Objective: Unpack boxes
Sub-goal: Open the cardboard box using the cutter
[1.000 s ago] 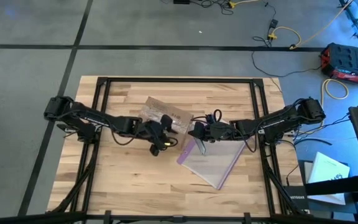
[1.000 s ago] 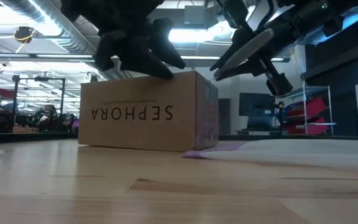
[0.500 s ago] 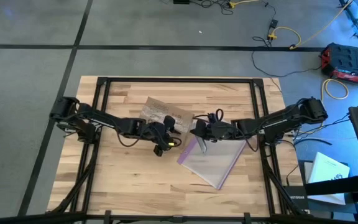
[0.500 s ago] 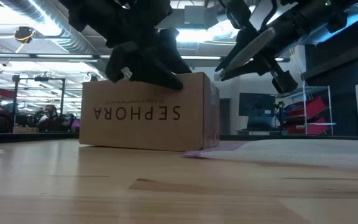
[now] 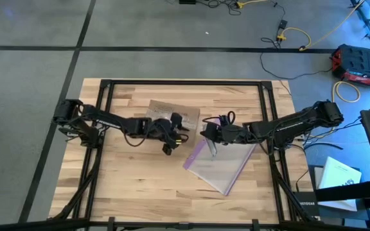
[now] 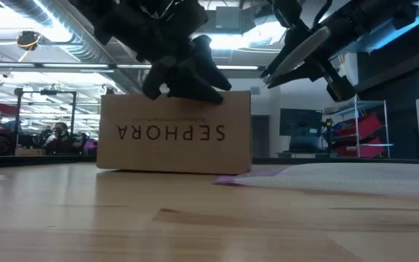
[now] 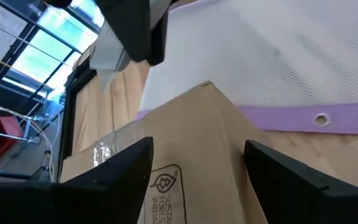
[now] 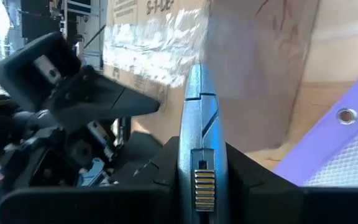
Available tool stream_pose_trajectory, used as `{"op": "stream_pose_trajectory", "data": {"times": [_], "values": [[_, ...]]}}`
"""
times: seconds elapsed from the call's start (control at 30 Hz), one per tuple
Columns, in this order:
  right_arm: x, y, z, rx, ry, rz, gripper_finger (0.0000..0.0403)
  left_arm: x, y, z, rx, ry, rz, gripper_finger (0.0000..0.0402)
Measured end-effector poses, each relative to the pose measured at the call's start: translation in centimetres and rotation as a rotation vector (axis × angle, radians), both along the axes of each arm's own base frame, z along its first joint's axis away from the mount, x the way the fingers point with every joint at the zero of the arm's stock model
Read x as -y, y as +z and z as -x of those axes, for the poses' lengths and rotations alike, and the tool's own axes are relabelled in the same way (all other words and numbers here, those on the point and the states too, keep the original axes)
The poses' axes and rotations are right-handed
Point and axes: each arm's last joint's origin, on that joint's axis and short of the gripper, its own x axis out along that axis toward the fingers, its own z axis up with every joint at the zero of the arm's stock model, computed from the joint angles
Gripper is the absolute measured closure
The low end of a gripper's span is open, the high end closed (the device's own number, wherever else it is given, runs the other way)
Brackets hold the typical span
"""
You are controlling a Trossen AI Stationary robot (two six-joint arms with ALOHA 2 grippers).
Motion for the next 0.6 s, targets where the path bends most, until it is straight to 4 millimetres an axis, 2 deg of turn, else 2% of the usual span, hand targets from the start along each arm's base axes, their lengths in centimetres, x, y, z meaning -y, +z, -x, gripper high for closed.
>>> {"op": "stream_pose_trajectory", "data": {"times": [0.33,0.6], "values": [[2.0,0.0,-0.2,-0.001,-0.039,-0.013,0.0352,-0.2,-0.2,0.2,-0.033,0.036,0.046,0.0163],[2.2,0.0,-0.3,-0.009,-0.001,-0.02,0.0352,-0.1,0.6,0.1,-0.126,0.125,0.12,0.0163]]}}
